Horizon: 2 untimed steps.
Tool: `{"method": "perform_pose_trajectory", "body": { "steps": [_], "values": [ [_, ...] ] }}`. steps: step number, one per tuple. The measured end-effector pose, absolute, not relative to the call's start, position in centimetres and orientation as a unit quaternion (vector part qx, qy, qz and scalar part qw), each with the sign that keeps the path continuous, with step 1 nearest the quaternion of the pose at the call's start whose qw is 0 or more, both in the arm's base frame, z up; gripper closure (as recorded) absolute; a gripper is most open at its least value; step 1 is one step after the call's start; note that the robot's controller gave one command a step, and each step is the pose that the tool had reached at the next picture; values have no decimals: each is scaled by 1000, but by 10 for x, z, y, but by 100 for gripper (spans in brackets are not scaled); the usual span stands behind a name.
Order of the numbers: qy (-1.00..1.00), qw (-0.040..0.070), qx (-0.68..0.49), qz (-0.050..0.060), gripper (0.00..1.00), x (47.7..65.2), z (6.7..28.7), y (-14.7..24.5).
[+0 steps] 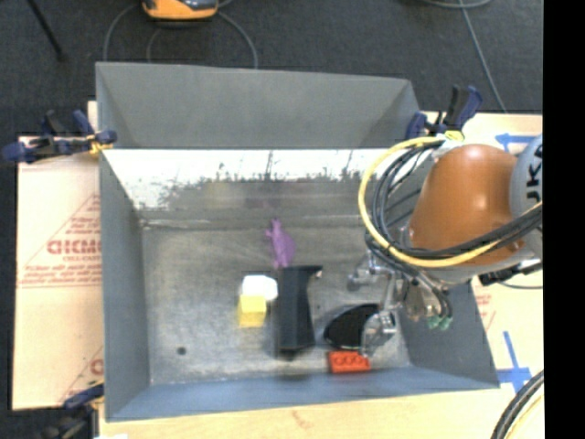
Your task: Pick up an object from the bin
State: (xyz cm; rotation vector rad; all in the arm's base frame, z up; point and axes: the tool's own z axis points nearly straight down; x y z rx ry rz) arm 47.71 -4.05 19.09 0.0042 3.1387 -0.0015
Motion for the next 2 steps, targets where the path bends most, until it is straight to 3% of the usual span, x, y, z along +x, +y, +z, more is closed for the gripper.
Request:
{"method": "perform_pose_trajectory", "body": {
  "steps": [1, 2],
  "values": [
    [1000, 5, -6, -1, 0, 489, 129, -53],
    [1000, -1, -1, 0, 100, 482, 73, -24]
  ]
}}
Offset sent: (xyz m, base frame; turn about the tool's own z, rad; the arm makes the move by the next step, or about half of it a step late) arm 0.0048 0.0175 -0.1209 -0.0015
